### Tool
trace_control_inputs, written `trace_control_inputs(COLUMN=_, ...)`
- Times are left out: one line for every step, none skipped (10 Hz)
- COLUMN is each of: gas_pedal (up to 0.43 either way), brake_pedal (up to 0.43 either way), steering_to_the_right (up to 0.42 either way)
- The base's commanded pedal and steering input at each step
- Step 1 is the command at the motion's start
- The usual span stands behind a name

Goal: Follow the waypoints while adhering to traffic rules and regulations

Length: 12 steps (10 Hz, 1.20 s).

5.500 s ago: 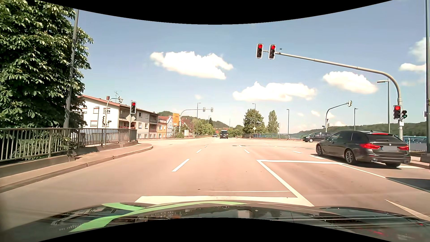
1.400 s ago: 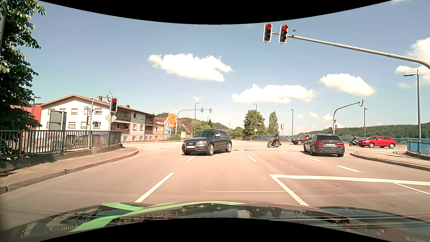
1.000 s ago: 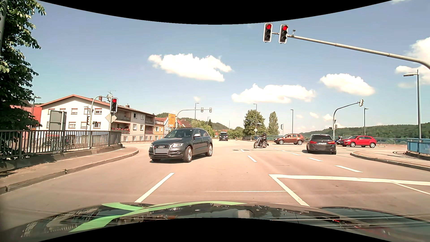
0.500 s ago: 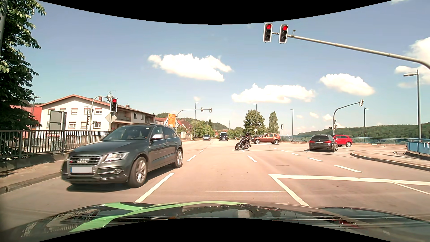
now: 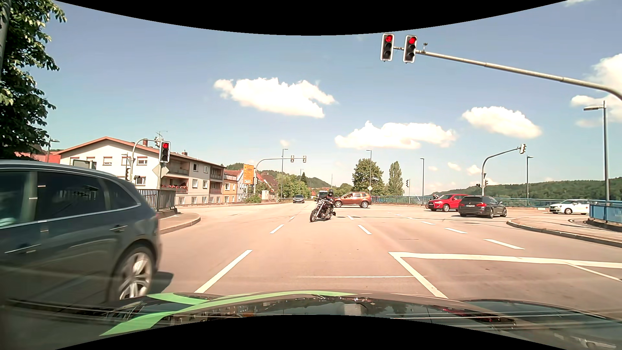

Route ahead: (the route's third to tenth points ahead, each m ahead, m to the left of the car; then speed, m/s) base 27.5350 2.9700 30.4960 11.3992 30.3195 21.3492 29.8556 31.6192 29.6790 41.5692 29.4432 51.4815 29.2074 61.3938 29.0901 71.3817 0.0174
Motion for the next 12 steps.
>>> trace_control_inputs(gas_pedal=0.0, brake_pedal=0.268, steering_to_the_right=-0.006)
trace_control_inputs(gas_pedal=0.0, brake_pedal=0.268, steering_to_the_right=-0.006)
trace_control_inputs(gas_pedal=0.0, brake_pedal=0.268, steering_to_the_right=-0.006)
trace_control_inputs(gas_pedal=0.0, brake_pedal=0.268, steering_to_the_right=-0.006)
trace_control_inputs(gas_pedal=0.0, brake_pedal=0.268, steering_to_the_right=-0.006)
trace_control_inputs(gas_pedal=0.0, brake_pedal=0.268, steering_to_the_right=-0.006)
trace_control_inputs(gas_pedal=0.0, brake_pedal=0.268, steering_to_the_right=-0.006)
trace_control_inputs(gas_pedal=0.0, brake_pedal=0.262, steering_to_the_right=-0.006)
trace_control_inputs(gas_pedal=0.0, brake_pedal=0.268, steering_to_the_right=-0.006)
trace_control_inputs(gas_pedal=0.0, brake_pedal=0.274, steering_to_the_right=-0.006)
trace_control_inputs(gas_pedal=0.0, brake_pedal=0.274, steering_to_the_right=-0.006)
trace_control_inputs(gas_pedal=0.0, brake_pedal=0.28, steering_to_the_right=-0.006)
